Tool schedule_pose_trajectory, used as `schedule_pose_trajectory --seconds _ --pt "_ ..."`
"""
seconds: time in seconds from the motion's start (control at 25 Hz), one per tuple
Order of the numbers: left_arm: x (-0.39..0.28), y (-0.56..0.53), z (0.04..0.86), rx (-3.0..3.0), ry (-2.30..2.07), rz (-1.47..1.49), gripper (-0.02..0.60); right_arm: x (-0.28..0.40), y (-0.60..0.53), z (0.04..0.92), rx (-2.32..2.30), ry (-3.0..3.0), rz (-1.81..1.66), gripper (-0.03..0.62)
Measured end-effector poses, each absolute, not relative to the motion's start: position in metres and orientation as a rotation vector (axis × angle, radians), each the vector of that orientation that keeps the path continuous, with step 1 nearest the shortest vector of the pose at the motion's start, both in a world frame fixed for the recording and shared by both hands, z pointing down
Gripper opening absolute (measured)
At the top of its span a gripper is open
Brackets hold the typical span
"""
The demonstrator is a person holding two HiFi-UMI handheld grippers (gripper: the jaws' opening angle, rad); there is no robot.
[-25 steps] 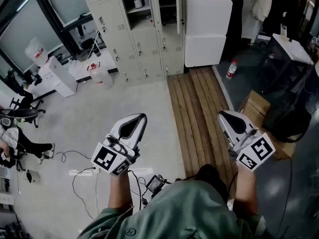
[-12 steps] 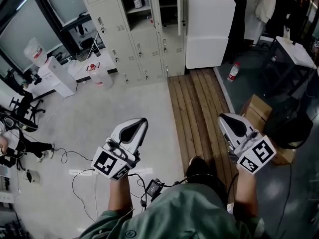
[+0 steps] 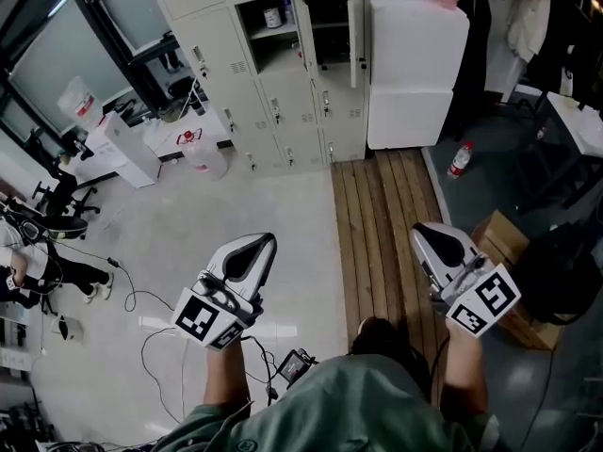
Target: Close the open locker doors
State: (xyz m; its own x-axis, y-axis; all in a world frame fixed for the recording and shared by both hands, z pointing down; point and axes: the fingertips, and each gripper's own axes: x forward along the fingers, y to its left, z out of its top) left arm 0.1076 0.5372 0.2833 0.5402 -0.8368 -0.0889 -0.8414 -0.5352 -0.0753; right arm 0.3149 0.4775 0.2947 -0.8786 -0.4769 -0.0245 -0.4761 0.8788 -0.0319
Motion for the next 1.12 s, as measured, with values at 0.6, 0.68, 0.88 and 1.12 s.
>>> schedule_pose_trajectory --seconds 0.6,0.68,0.88,1.12 --pt "0.112 0.403 0.225 -2.547 1.530 0.122 0.000 0.295 0.322 0.272 -0.548 3.064 -0.044 -0.008" --pt "0.096 0.388 0.227 -2.519 1.554 0.102 0.000 0.284 0.305 0.271 -0.542 3.064 -0.027 -0.008" --pt "0.052 0.337 0.246 -2.526 1.528 0.066 0.000 0.246 0.254 0.276 -0.583 3.046 0.012 -0.008" --pt "-0.002 0.268 0.228 -2.544 1.429 0.093 0.000 0.196 0.194 0.264 -0.665 2.996 0.047 -0.008"
